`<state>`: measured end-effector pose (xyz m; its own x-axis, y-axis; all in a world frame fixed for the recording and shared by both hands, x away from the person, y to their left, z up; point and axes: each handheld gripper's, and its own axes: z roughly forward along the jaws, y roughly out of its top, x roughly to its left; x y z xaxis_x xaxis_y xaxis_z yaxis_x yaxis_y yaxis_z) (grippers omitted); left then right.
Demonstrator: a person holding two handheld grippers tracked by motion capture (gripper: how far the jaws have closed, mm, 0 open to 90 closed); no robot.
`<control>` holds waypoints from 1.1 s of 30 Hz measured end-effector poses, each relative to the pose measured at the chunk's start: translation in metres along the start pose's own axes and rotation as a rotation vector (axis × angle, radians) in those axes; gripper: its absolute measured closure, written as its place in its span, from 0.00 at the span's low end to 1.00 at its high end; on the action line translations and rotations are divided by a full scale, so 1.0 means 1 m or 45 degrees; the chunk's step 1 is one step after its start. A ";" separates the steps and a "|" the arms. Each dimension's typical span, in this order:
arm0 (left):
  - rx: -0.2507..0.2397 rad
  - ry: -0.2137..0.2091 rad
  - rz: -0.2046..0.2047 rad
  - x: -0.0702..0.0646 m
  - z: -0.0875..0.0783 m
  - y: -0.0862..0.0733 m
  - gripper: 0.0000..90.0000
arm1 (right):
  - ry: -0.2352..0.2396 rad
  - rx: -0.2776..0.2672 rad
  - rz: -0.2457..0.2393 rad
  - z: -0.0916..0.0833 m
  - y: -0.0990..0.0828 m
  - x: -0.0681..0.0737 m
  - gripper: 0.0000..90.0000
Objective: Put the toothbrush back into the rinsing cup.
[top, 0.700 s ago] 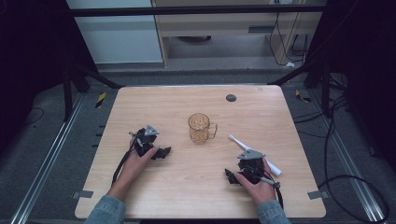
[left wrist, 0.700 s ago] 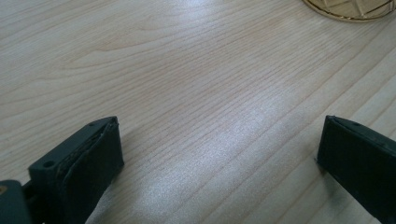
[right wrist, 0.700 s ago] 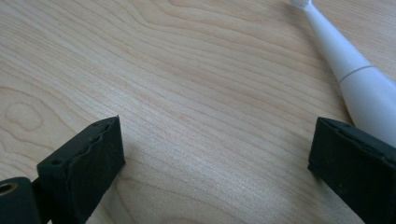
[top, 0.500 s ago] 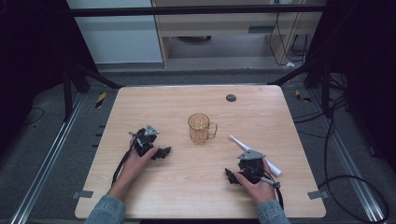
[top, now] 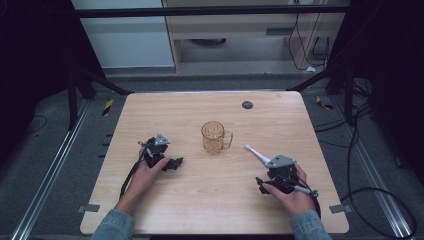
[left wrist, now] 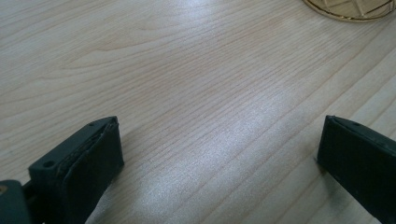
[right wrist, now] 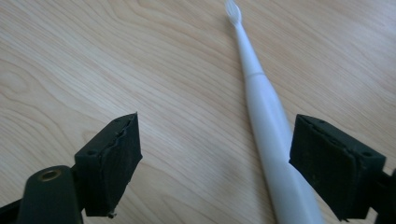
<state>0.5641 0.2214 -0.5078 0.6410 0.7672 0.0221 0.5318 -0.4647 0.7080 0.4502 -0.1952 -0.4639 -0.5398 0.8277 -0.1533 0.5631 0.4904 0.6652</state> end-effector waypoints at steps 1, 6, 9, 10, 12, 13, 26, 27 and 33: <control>0.000 0.000 0.000 0.000 0.000 0.000 0.00 | -0.002 0.020 -0.002 0.000 0.000 -0.004 0.20; 0.000 0.000 0.000 0.000 0.000 0.000 0.00 | -0.005 0.086 -0.016 0.003 0.004 -0.018 0.24; 0.000 0.000 0.000 0.000 0.000 0.000 0.00 | 0.000 0.150 -0.037 0.006 0.010 -0.029 0.27; 0.000 0.000 0.000 0.000 0.000 0.000 0.00 | 0.000 0.150 -0.037 0.006 0.010 -0.029 0.27; 0.000 0.000 0.000 0.000 0.000 0.000 0.00 | 0.019 0.171 -0.034 0.008 0.013 -0.032 0.28; 0.000 -0.001 0.000 0.000 0.000 0.000 0.00 | 0.042 0.183 -0.028 0.010 0.016 -0.035 0.29; 0.000 0.000 0.000 0.000 0.000 0.000 0.00 | 0.084 0.275 -0.063 0.019 0.029 -0.043 0.38; 0.000 0.000 0.000 0.000 0.000 0.000 0.00 | 0.094 0.279 -0.057 0.020 0.031 -0.044 0.40; -0.001 0.000 0.000 0.000 0.000 0.000 0.00 | 0.126 0.301 -0.050 0.023 0.037 -0.049 0.45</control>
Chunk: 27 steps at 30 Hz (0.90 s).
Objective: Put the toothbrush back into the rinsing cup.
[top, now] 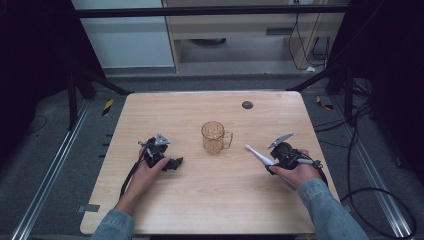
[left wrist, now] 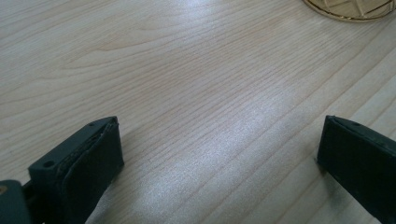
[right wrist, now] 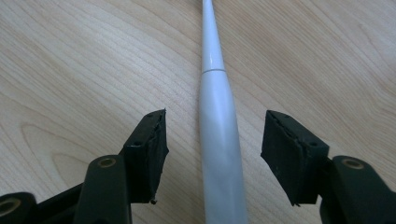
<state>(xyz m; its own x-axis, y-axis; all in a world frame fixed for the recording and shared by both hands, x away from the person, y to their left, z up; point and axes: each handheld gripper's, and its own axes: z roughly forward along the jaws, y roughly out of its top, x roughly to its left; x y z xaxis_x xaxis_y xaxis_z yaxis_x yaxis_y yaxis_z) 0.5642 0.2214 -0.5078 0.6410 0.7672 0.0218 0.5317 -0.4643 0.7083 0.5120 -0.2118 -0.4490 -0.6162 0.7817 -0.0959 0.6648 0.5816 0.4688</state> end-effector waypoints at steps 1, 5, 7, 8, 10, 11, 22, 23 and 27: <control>0.000 0.000 0.000 0.000 0.000 0.000 0.00 | 0.000 0.000 0.000 0.000 0.000 0.000 0.45; 0.001 0.000 0.000 0.000 0.000 0.000 0.00 | 0.014 0.021 -0.009 0.002 0.005 -0.001 0.46; 0.000 0.000 0.001 0.000 0.000 0.000 0.00 | 0.019 0.034 -0.016 0.002 0.007 -0.002 0.47; 0.000 0.000 0.000 0.000 0.000 0.000 0.00 | 0.019 0.039 -0.015 0.003 0.008 -0.002 0.47; 0.000 0.000 0.000 0.000 0.000 0.000 0.00 | 0.029 0.053 -0.014 0.005 0.011 -0.002 0.48; 0.000 0.000 0.000 0.000 0.000 0.000 0.00 | 0.029 0.053 -0.014 0.005 0.011 -0.002 0.48; 0.001 0.000 0.000 0.000 0.000 0.000 0.00 | 0.053 0.091 -0.016 0.012 0.019 -0.002 0.50; 0.001 0.000 0.000 0.000 0.000 0.000 0.00 | 0.053 0.091 -0.016 0.012 0.019 -0.002 0.50; 0.001 0.000 0.001 0.000 0.000 0.000 0.00 | 0.057 0.102 -0.016 0.013 0.021 -0.002 0.51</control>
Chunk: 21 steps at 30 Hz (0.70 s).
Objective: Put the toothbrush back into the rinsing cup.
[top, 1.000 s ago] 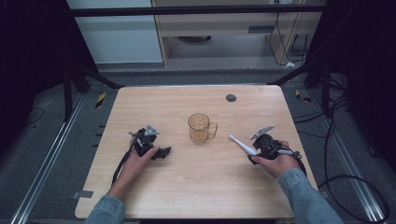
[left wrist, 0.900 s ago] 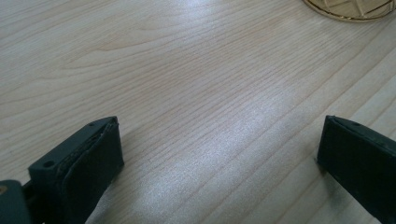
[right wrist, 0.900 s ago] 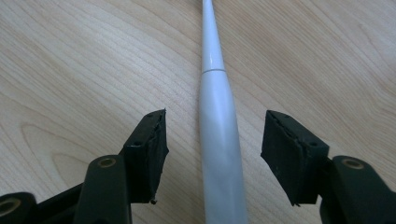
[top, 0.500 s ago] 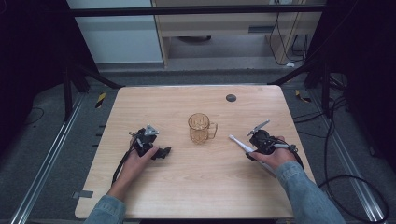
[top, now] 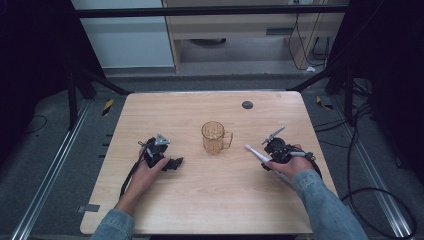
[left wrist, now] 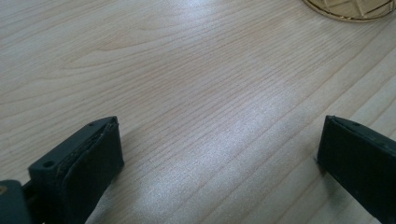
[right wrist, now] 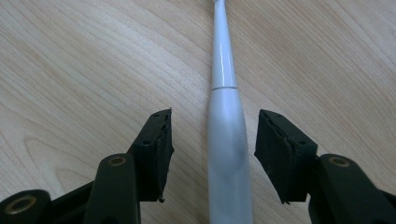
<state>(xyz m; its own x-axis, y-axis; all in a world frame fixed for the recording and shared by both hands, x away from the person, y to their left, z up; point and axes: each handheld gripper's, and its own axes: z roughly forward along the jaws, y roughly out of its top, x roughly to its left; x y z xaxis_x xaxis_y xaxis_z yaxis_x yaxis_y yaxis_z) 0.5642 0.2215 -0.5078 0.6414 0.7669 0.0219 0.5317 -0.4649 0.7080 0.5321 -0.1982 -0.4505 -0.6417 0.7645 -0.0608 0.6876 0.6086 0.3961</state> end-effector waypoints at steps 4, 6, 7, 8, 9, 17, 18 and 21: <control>0.000 0.000 0.000 0.000 0.000 0.000 0.00 | 0.006 0.017 0.000 0.002 0.002 0.000 0.53; 0.000 0.000 -0.001 0.000 0.000 0.000 0.00 | 0.012 0.019 0.006 0.003 0.002 0.001 0.53; 0.000 0.000 0.000 0.000 0.000 0.000 0.00 | 0.011 0.021 -0.003 0.003 0.003 0.000 0.53; 0.000 0.000 0.000 0.000 0.000 0.000 0.00 | 0.011 0.021 -0.003 0.003 0.003 0.000 0.53; 0.000 0.000 0.000 0.000 0.000 0.000 0.00 | 0.014 0.027 0.002 0.004 0.003 0.001 0.54; 0.000 0.000 -0.001 0.000 0.000 0.000 0.00 | 0.024 0.041 0.008 0.007 0.004 0.001 0.56; 0.000 0.000 0.000 0.000 0.000 0.000 0.00 | 0.025 0.043 0.004 0.007 0.004 0.000 0.56; 0.000 0.000 0.000 0.000 0.000 0.000 0.00 | 0.023 0.050 0.004 0.007 0.003 -0.001 0.57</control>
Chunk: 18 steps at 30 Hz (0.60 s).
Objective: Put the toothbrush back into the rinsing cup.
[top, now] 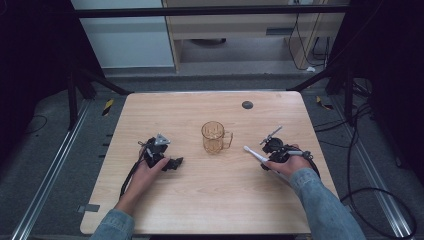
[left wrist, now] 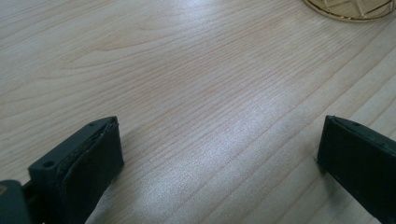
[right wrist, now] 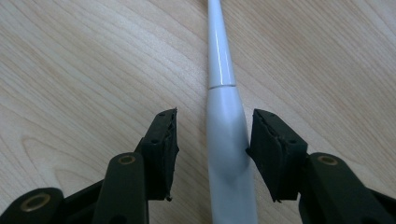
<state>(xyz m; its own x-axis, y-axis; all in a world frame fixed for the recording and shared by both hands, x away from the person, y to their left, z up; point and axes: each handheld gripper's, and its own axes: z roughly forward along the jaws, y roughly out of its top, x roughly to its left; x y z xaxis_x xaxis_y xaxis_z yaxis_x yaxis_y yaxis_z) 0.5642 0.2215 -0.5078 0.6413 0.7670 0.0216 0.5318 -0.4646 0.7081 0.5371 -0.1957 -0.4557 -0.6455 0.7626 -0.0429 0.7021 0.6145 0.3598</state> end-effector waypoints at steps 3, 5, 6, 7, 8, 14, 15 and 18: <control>0.000 0.000 0.000 0.000 0.000 0.000 0.00 | 0.002 0.010 0.011 0.001 -0.001 -0.001 0.59; 0.000 0.000 0.000 0.000 0.000 0.000 0.00 | 0.006 0.019 0.014 0.002 -0.001 -0.002 0.59; 0.000 0.000 0.000 0.000 0.000 0.000 0.00 | 0.004 0.024 0.012 0.003 -0.001 -0.004 0.60; 0.001 0.000 0.000 0.000 0.000 0.000 0.00 | 0.006 0.028 0.018 0.003 -0.001 -0.004 0.60; 0.000 0.000 0.000 0.000 0.000 0.000 0.00 | 0.004 0.030 0.010 0.004 -0.001 -0.004 0.60; 0.000 0.000 0.000 0.000 0.000 0.000 0.00 | 0.005 0.055 0.010 0.008 0.001 -0.007 0.64; 0.000 0.000 0.000 0.000 0.000 0.000 0.00 | 0.008 0.063 0.010 0.009 0.001 -0.007 0.65; 0.000 -0.001 0.001 0.000 0.000 0.000 0.00 | 0.005 0.080 0.010 0.011 0.002 -0.009 0.69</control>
<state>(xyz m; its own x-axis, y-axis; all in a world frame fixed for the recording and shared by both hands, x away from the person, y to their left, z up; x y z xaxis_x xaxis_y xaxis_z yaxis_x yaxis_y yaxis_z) 0.5645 0.2215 -0.5078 0.6421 0.7664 0.0212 0.5316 -0.4650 0.7079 0.5473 -0.1987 -0.4647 -0.6410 0.7667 -0.0367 0.7245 0.6201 0.3011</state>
